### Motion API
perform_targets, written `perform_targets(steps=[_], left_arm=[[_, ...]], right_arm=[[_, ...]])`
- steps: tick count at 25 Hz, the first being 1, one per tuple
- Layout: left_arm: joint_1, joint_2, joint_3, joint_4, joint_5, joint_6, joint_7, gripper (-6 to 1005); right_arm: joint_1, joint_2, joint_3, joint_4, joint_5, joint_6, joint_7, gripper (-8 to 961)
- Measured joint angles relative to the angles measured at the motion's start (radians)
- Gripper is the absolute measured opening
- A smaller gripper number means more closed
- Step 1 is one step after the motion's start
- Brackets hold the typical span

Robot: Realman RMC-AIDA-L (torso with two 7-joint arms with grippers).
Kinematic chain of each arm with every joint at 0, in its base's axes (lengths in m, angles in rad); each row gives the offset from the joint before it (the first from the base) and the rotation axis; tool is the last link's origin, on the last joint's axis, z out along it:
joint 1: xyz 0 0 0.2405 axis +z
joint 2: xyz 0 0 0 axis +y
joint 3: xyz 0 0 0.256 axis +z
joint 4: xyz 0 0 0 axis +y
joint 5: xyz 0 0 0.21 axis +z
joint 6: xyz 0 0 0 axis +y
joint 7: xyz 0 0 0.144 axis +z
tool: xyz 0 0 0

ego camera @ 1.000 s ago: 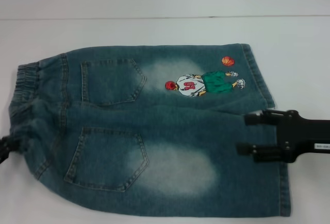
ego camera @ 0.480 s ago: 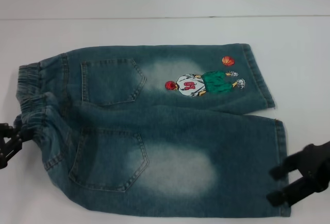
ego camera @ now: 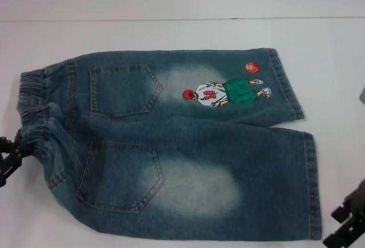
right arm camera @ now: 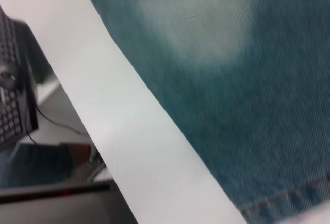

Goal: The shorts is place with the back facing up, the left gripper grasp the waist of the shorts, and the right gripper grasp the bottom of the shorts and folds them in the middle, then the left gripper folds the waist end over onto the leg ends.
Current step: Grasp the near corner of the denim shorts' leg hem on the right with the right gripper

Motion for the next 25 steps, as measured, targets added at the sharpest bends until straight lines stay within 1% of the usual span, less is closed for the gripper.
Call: perform_targets(steps=[5, 11, 25], left_arm=[[0.001, 0.0, 0.0, 0.0, 0.0, -0.001, -0.001, 89], [0.002, -0.003, 0.0, 0.0, 0.0, -0.002, 0.0, 94], [0.009, -0.005, 0.0, 0.0, 0.0, 0.003, -0.003, 105]], right_arm=[[0.005, 0.002, -0.013, 0.013, -0.063, 0.001, 0.019, 891], [-0.001, 0.008, -0.007, 0.039, -0.064, 0.008, -0.002, 892], [0.006, 0.015, -0.015, 0.1, -0.046, 0.087, -0.015, 892]])
